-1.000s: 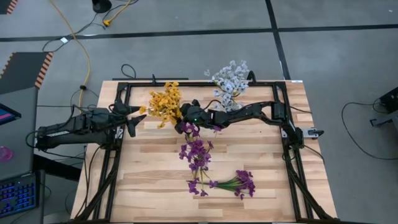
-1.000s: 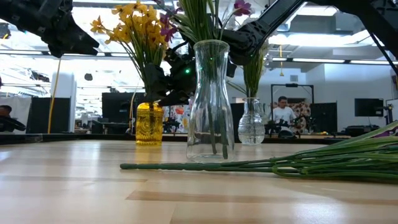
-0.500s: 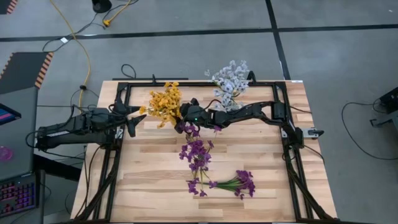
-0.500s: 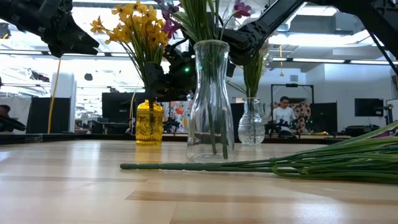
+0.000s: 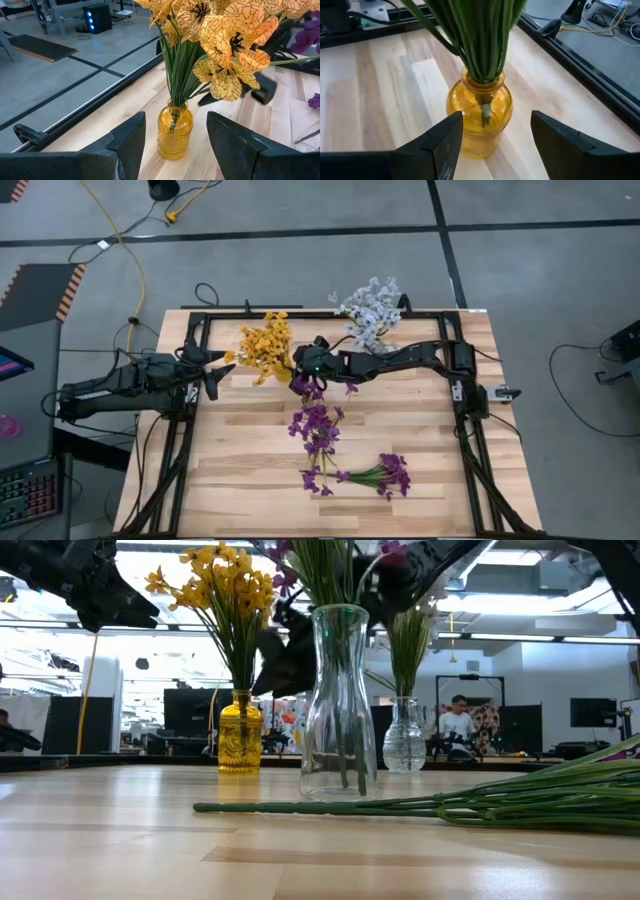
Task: Sort flowers into vase by color
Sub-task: Put the violet flowers into the bottom transparent vase
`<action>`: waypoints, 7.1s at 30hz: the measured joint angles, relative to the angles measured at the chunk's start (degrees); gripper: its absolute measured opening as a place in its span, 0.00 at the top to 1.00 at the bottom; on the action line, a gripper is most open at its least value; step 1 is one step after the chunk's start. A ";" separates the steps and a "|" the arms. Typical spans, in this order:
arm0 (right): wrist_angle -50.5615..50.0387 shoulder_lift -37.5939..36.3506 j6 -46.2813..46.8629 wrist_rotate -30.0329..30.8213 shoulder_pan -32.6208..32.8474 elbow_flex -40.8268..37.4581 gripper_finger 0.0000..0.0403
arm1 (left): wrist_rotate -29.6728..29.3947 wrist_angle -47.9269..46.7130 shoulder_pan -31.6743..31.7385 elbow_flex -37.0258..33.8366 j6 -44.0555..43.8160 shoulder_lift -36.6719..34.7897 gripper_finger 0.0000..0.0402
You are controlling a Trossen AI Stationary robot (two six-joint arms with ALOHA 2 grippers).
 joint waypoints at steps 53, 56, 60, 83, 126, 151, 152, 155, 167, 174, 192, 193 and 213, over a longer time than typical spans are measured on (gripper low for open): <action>-41.04 -37.79 8.26 0.40 17.64 0.00 0.35 | 0.79 0.07 -0.02 0.00 0.15 -0.02 0.51; -44.22 -38.45 11.78 0.39 20.60 0.00 0.35 | 0.79 0.07 -0.02 0.00 0.15 -0.02 0.51; -48.15 -38.49 18.14 0.31 25.63 0.00 0.35 | 0.77 0.07 -0.02 0.00 0.15 -0.02 0.51; -50.93 -16.48 30.89 -0.11 45.67 0.02 0.35 | 0.74 0.08 0.00 -0.02 0.17 0.00 0.51; -68.85 -28.06 45.77 4.96 51.20 0.02 0.35 | 1.01 0.09 -0.02 -0.02 0.17 0.02 0.51; -51.92 -3.28 38.25 -0.16 46.61 0.02 0.35 | 0.97 0.07 -0.02 -0.02 0.17 0.02 0.51; -51.80 -3.03 38.25 -0.16 46.31 0.02 0.35 | 0.96 0.09 -0.01 -0.02 0.17 0.02 0.51; -51.93 -2.46 38.06 -0.44 46.04 0.02 0.35 | 0.98 0.09 -0.02 -0.02 0.17 0.02 0.51; -55.31 -0.74 38.62 -4.98 44.54 -0.02 0.37 | 1.02 0.10 -0.02 -0.02 0.17 0.02 0.51; -54.09 -0.98 40.54 -11.00 42.77 -3.31 0.48 | 1.04 0.09 -0.02 -0.02 0.17 0.02 0.51; -67.23 -0.87 35.04 -12.50 43.59 2.73 0.92 | 1.11 0.07 -0.04 -0.02 0.17 0.02 0.51; -69.77 -0.87 35.01 -12.41 43.71 3.73 0.92 | 1.11 0.09 -0.03 -0.02 0.17 0.02 0.51; -94.69 -2.61 25.62 -10.10 44.53 18.95 0.90 | 3.67 0.37 -0.04 -0.02 -0.52 0.02 0.51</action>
